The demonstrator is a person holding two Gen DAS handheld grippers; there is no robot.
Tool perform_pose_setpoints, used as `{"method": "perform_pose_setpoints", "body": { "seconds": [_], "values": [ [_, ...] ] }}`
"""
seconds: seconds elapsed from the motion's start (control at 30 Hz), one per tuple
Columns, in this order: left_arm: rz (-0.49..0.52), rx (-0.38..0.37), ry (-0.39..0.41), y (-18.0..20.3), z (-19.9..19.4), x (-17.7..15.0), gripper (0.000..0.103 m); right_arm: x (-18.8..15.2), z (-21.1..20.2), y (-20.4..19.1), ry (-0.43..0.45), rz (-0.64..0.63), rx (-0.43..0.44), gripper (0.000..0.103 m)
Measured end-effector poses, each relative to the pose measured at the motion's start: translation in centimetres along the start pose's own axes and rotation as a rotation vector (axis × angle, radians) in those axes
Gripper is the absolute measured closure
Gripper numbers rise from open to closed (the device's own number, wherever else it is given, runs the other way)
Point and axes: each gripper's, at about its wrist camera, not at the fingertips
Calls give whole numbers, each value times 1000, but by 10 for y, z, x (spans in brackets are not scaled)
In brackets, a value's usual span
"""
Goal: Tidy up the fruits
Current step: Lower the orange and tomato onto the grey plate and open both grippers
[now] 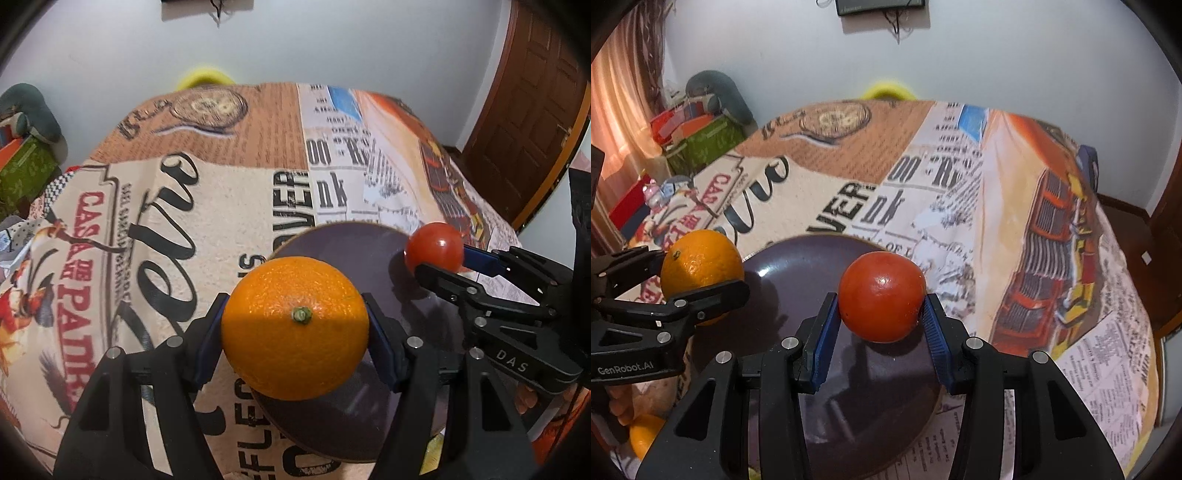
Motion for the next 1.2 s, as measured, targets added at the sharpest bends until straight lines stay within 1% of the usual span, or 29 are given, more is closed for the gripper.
{"method": "perform_pose_setpoints", "body": {
  "seconds": [0.13, 0.27, 0.33, 0.4, 0.5, 0.57, 0.63, 0.73, 0.87, 1.2],
  "values": [
    [13, -3, -45, 2, 13, 2, 35, -2, 7, 0, -29, -9, 11, 61],
    [6, -8, -62, 0, 17, 4, 35, -3, 11, -1, -35, -27, 1, 61],
    [11, 13, -75, 0, 20, 6, 35, -3, 11, -1, -39, -26, 3, 60],
    [18, 19, -84, 2, 22, 6, 35, -3, 11, -1, -40, -27, 3, 59],
    [30, 7, -88, 6, 21, 6, 32, -4, 11, -3, -45, -36, -4, 59],
    [35, 25, -71, 8, 17, 6, 32, -5, 10, -3, -52, -38, 2, 55],
    [42, 42, -50, 10, 10, 7, 32, -8, 7, -4, -50, -38, 3, 53],
    [36, 38, -28, 10, -3, 5, 32, -12, 0, -6, -40, -41, 5, 53],
    [44, 60, 28, 13, -28, -1, 32, -16, -14, -7, -20, -30, 3, 53],
    [22, 67, 137, 16, -95, -27, 31, -32, -70, -22, 68, -39, -18, 53]
  ]
}}
Point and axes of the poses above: each gripper's, at about its wrist camera, not at the fingertips, and z roughly the way its jaws point, y to its right, x to its top, and after that the axes turned 7 degrees about -y, right-handed
